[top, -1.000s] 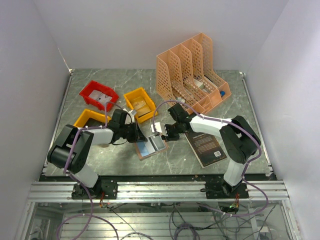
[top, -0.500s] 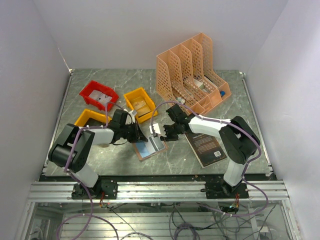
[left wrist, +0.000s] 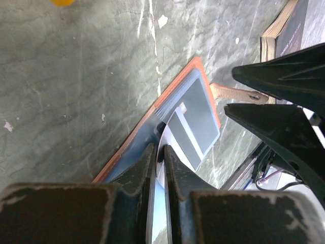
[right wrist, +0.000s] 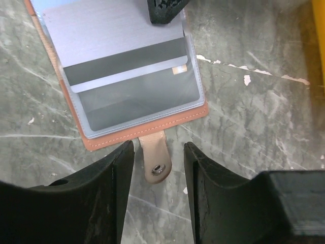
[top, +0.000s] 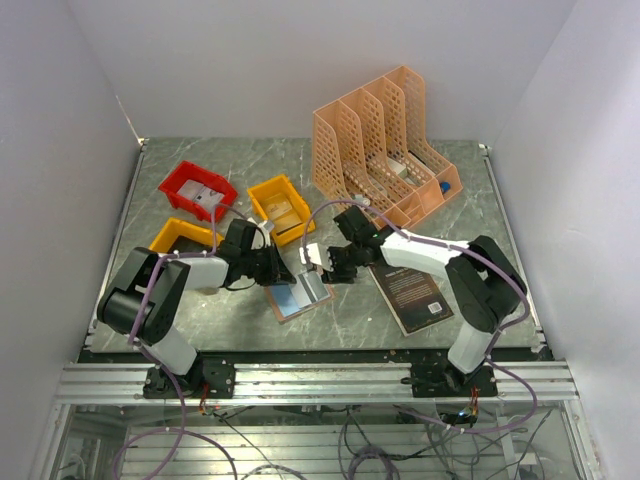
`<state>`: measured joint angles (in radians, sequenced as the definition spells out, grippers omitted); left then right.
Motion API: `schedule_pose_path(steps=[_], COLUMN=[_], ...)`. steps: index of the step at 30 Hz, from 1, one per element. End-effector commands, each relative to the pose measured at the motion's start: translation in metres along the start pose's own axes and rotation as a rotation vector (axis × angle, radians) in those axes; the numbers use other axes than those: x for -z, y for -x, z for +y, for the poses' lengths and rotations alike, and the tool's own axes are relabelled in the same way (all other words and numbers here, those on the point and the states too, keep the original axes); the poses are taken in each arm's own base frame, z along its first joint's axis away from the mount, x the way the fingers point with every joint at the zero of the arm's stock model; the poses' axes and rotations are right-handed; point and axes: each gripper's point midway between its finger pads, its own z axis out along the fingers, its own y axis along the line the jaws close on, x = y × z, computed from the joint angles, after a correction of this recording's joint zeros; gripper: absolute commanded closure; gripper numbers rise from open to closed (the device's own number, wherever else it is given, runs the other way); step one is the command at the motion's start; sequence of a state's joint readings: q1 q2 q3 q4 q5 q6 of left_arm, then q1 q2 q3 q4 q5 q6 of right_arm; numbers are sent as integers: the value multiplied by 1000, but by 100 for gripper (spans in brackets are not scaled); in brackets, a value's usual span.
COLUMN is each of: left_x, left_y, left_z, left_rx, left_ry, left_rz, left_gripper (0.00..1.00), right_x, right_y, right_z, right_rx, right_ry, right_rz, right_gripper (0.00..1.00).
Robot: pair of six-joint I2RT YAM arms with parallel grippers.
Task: Put the credit cards into the card holder
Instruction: Insert the credit card into the card holder.
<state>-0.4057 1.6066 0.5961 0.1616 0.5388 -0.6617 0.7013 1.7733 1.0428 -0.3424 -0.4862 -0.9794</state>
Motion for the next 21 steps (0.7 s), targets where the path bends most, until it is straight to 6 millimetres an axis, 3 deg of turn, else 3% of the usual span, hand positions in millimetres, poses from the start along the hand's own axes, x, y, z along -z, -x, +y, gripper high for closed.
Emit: schedule_pose_path(steps=[1, 6, 13, 21], left_x=[-4, -4, -6, -7], left_y=[-7, -5, -5, -5], left_z=[15, 15, 15, 16], left_rx=[-10, -13, -15, -28], left_ry=[75, 78, 72, 80], left_rz=[18, 13, 20, 34], left_gripper=[80, 79, 78, 78], right_x=[18, 24, 15, -18], right_y=[20, 47, 94, 121], right_z=[5, 23, 50, 50], right_rx=[14, 52, 99, 158], right_ry=[12, 103, 187, 111], right_rz=[-77, -199, -302, -235], right_gripper=[55, 60, 91, 96])
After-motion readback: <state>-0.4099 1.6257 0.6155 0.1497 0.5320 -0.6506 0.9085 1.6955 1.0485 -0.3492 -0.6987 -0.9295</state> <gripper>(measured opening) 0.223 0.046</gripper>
